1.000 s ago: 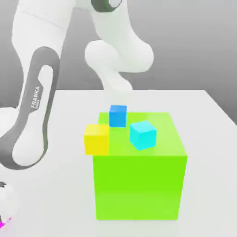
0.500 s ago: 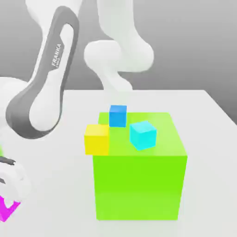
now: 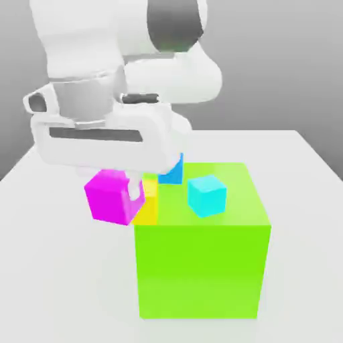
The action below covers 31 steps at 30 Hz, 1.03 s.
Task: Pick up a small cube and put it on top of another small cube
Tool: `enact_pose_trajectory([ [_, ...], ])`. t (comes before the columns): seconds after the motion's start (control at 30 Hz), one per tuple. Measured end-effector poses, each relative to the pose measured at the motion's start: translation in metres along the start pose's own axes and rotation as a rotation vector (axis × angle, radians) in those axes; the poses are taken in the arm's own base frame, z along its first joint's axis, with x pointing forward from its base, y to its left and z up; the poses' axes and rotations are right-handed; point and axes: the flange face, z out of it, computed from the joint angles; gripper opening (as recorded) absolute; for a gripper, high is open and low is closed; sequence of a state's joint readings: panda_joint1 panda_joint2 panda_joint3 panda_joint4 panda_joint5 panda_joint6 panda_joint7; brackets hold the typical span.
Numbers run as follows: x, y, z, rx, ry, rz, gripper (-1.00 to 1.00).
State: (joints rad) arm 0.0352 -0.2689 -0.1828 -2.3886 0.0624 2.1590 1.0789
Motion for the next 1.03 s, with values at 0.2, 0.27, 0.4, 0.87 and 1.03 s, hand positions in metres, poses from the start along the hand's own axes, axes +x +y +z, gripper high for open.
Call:
enact_pose_trajectory([
  [0.2,-0.063,0.029,-0.038,-0.03,0.083,0.067,-1.0],
  [0.27,-0.083,0.042,-0.047,-0.04,0.123,0.096,-1.0],
  [0.4,-0.111,0.072,-0.056,-0.056,0.182,0.179,-1.0],
  [0.87,-0.111,0.133,0.017,-0.061,0.083,0.345,1.0],
  [1.03,-0.113,0.131,-0.016,-0.063,0.086,0.346,1.0],
])
